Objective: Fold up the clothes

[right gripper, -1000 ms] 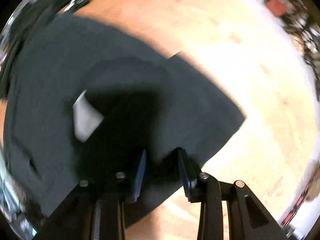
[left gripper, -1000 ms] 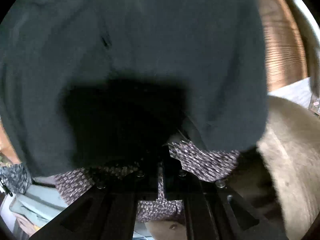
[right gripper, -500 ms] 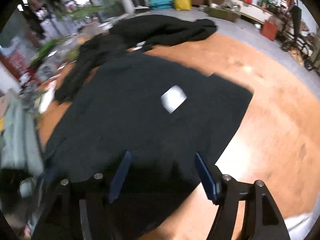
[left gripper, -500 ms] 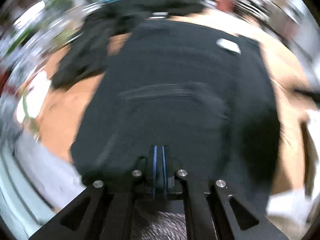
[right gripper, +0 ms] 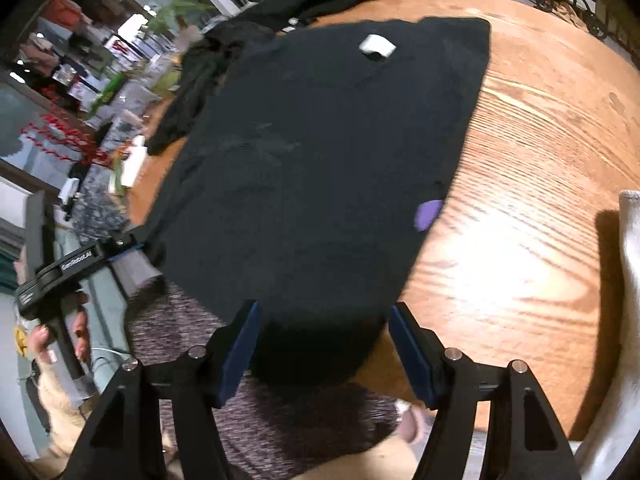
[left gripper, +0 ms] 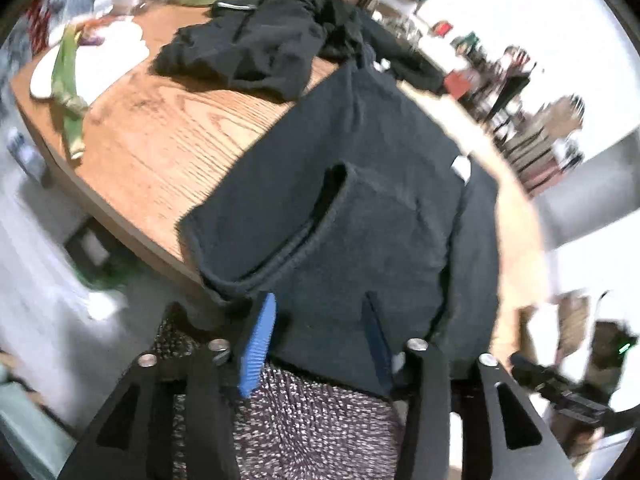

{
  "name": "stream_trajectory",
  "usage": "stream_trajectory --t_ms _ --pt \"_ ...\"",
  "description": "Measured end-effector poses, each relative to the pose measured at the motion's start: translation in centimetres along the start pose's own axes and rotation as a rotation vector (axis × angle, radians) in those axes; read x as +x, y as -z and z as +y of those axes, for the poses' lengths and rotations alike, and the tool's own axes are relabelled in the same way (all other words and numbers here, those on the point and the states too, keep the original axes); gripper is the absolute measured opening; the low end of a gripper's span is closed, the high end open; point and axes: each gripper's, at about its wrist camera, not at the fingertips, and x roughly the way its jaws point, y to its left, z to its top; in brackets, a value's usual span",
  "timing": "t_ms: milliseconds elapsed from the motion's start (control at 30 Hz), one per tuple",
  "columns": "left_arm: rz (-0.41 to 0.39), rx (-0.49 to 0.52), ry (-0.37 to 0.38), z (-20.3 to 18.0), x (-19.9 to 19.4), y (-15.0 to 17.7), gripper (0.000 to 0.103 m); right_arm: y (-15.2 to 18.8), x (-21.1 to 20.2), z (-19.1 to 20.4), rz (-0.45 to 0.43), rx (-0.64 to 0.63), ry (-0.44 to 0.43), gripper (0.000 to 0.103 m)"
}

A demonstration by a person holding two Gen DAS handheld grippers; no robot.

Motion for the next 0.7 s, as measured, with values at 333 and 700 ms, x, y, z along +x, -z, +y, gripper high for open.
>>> stream_trajectory --t_ms 333,700 --pt "0.065 0.036 -0.116 1.2 3.8 -1.4 0.056 3.2 -5.4 -2.3 -0.044 0.055 0.085 0.076" --pt "-0.031 -0.072 -0.137 2.6 3.0 -3.1 0.056 2.6 -5.2 -4.4 -0.044 0.109 0.076 0.076"
